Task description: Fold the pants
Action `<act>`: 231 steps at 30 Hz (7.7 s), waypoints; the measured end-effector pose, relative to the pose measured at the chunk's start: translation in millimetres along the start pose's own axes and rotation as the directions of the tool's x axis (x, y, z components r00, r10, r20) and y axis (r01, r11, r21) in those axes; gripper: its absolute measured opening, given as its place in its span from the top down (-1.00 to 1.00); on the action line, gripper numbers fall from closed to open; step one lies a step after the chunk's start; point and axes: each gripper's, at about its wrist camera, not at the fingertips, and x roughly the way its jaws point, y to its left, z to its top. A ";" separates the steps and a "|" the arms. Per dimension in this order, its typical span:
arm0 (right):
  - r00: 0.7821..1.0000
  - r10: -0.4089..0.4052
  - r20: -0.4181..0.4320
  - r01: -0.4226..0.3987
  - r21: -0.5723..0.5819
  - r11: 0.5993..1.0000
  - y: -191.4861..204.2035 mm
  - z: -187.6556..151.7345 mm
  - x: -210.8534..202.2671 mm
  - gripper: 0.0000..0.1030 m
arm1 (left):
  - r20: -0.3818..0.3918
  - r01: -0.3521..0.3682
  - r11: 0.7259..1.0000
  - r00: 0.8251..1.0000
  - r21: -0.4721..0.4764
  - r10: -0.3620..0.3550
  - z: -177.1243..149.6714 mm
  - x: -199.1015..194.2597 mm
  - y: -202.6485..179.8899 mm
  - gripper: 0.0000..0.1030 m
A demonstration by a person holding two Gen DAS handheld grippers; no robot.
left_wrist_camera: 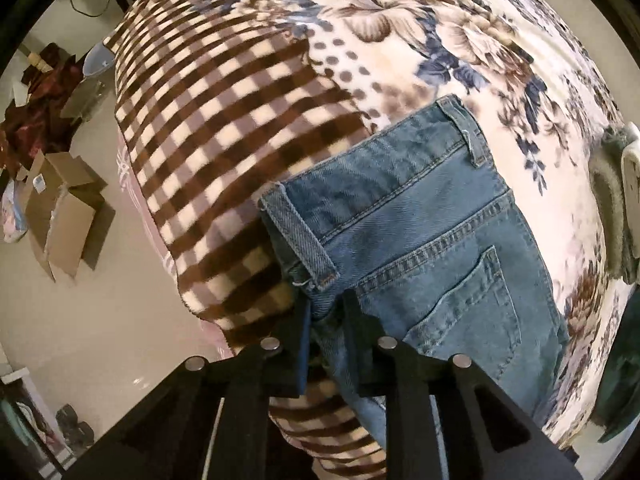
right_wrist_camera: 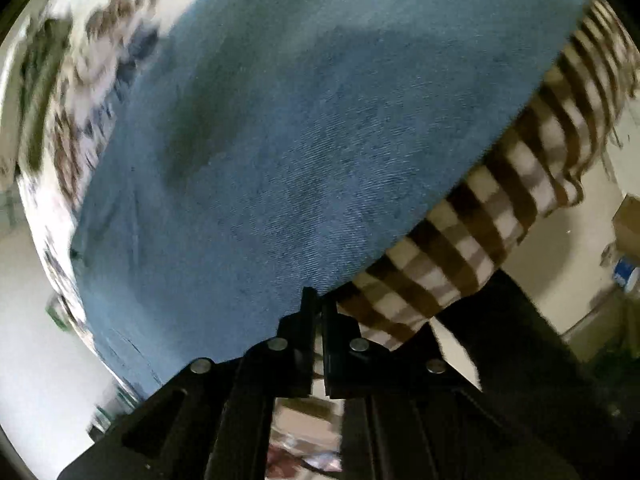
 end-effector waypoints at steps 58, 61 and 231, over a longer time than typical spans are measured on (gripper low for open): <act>0.956 -0.268 0.117 0.222 -0.889 0.401 356.0 107.7 49.5 0.12 | 0.031 -0.125 0.672 0.988 0.730 0.151 -4.2 91.0 -284.4 -0.55; 0.949 -0.242 0.200 0.289 -0.859 0.422 348.2 113.8 46.7 0.92 | 0.034 -0.124 0.669 0.989 0.733 0.146 -9.3 91.1 -277.4 -0.55; 0.628 0.572 0.528 -0.695 0.051 0.717 -183.5 238.1 -73.3 0.88 | -0.102 -0.010 0.525 0.978 0.851 0.183 -315.1 124.1 -365.5 -1.00</act>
